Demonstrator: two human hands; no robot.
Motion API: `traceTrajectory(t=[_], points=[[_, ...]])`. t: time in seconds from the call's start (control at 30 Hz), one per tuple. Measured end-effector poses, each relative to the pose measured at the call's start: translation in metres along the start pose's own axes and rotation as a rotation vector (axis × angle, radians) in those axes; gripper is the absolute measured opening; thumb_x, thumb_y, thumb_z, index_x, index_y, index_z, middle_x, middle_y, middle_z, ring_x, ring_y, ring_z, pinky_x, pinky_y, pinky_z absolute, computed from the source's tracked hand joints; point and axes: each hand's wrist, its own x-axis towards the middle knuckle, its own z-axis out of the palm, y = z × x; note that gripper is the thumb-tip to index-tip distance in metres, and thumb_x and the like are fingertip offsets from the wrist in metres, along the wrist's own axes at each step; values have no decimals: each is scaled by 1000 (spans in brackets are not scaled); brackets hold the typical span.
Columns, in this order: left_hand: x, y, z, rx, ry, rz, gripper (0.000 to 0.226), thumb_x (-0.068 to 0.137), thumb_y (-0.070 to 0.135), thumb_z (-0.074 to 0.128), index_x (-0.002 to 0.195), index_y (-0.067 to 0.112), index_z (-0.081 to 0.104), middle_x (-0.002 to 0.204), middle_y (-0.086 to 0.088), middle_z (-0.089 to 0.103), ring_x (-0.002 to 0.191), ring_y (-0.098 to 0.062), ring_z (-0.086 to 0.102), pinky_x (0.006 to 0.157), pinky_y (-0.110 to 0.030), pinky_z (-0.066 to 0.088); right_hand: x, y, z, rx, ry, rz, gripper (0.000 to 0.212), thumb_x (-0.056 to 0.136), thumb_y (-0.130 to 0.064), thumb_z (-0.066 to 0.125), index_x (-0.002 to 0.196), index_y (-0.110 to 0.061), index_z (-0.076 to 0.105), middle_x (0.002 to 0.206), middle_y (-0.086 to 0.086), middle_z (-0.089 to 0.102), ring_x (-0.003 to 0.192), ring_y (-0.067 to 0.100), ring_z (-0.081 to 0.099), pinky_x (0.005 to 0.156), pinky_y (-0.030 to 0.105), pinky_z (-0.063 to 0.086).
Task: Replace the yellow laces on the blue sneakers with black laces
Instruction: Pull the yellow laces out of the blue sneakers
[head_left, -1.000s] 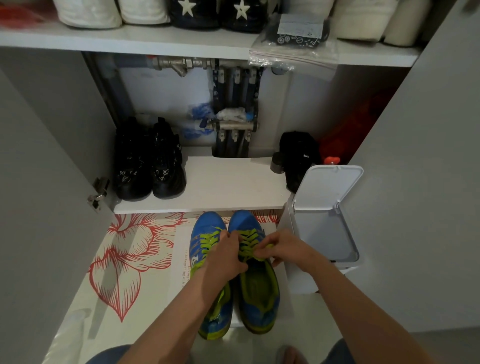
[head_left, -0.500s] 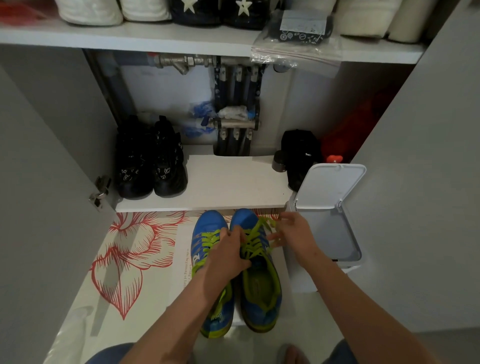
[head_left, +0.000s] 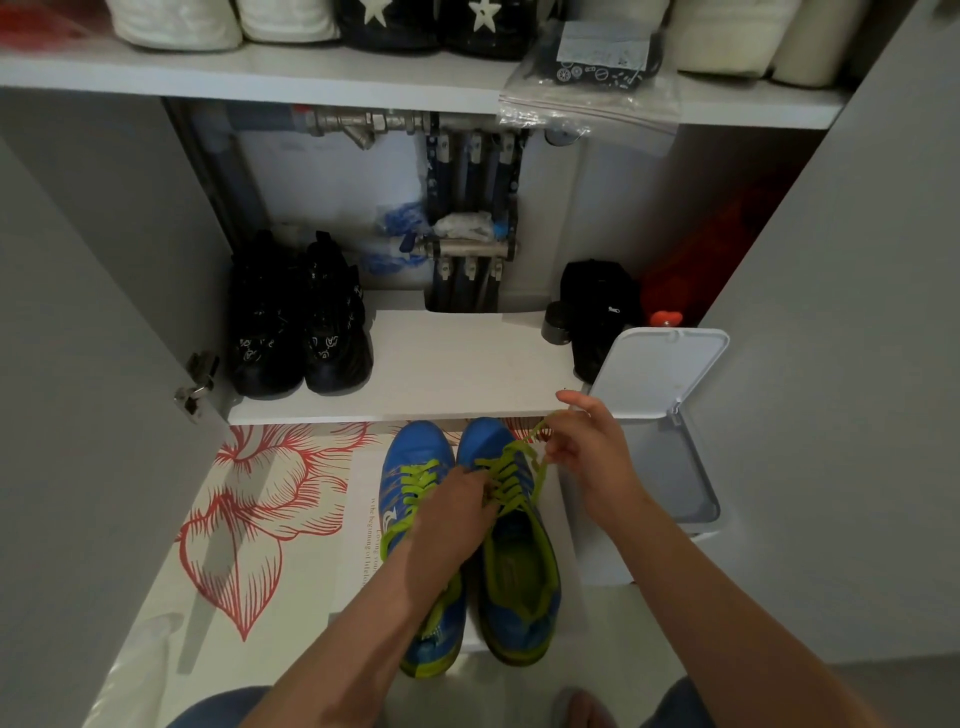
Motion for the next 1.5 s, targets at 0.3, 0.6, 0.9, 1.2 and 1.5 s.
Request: traceTrajectory(t=[0.3, 0.6, 0.9, 1.2, 1.5], points=[[2, 1, -9, -57, 170, -291, 62, 98, 20, 44, 147, 6, 9, 120, -17, 57, 99, -29, 62, 75, -31, 49, 3, 5, -2, 28, -9, 117, 22, 87, 1, 58, 105, -11, 60, 72, 8, 59, 46, 14, 51, 43, 21, 43], [3, -2, -12, -275, 211, -311, 74, 95, 9, 44, 151, 13, -3, 110, -19, 59, 86, -29, 60, 65, -26, 47, 1, 23, -3, -870, 73, -37, 28, 93, -5, 46, 120, -12, 50, 114, 11, 48, 79, 34, 64, 72, 45, 57], [-4, 1, -14, -125, -98, -196, 34, 71, 29, 78, 94, 8, 66, 90, -9, 67, 86, -22, 64, 74, -33, 50, -8, 30, 7, -1401, -613, -122, 28, 77, -20, 73, 104, -13, 65, 121, 4, 45, 110, 21, 50, 89, 29, 45], [0, -6, -11, -147, -164, -246, 18, 81, 17, 66, 84, 0, 72, 76, -10, 69, 79, -23, 70, 77, -30, 55, 9, 40, -8, -780, -127, 143, 13, 92, -8, 51, 85, -18, 48, 94, 14, 57, 83, 30, 60, 65, 38, 53], [-1, -2, -13, -85, -126, -201, 14, 79, 18, 66, 81, 4, 68, 80, -10, 67, 76, -20, 65, 79, -32, 55, -6, 44, 5, -1415, -534, -325, 17, 82, -31, 68, 93, -18, 70, 117, 0, 50, 111, 20, 34, 97, 32, 32]])
